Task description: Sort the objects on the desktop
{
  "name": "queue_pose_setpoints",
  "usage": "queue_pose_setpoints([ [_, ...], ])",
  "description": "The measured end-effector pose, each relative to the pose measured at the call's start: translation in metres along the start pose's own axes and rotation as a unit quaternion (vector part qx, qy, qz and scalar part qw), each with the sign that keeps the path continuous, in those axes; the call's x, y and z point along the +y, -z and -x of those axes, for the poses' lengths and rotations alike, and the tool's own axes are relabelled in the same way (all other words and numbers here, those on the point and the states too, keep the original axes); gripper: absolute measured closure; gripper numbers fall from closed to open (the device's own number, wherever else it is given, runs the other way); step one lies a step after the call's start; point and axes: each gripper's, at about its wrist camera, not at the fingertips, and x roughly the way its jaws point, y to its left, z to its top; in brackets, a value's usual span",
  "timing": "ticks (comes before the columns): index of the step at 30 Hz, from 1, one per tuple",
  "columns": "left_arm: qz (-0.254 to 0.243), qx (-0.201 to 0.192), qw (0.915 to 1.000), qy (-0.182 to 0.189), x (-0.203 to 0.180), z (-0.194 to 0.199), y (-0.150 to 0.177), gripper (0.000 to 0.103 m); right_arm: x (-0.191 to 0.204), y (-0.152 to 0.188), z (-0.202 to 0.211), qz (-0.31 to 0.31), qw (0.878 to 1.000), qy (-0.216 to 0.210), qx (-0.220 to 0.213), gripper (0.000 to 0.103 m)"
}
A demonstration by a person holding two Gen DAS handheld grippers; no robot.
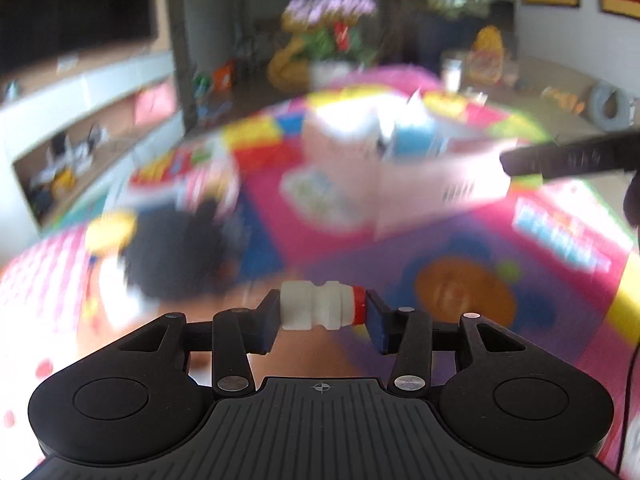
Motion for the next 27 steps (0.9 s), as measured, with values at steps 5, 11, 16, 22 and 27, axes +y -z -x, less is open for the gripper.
queue_pose_setpoints([
  [5, -0.034, -0.095, 0.9947, 0.019, -0.023, -0.013, -0.064, 0.054, -0.021, -0.067, 0.044, -0.016, 0.993, 0.021, -0.115, 0.029],
  [11, 0.011, -0.107, 0.9935, 0.036, -0.031, -0.064, -0.102, 0.042, -0.006, -0.135, 0.024, 0.008, 0.988, 0.004, -0.154, 0.029],
  [16, 0.030, -0.094, 0.9950, 0.014, -0.001, -0.041, -0.072, 0.018, 0.026, -0.154, -0.030, 0.066, 0.990, 0.000, -0.127, 0.024],
  [22, 0.038, -0.070, 0.9965, -0.023, 0.031, -0.008, -0.018, 0.010, 0.018, -0.148, -0.047, 0.025, 0.995, -0.019, -0.094, 0.024],
  [27, 0.056, -0.047, 0.9961, -0.049, 0.045, 0.004, 0.017, 0.008, 0.041, -0.149, -0.055, 0.025, 0.997, -0.039, -0.068, 0.024],
])
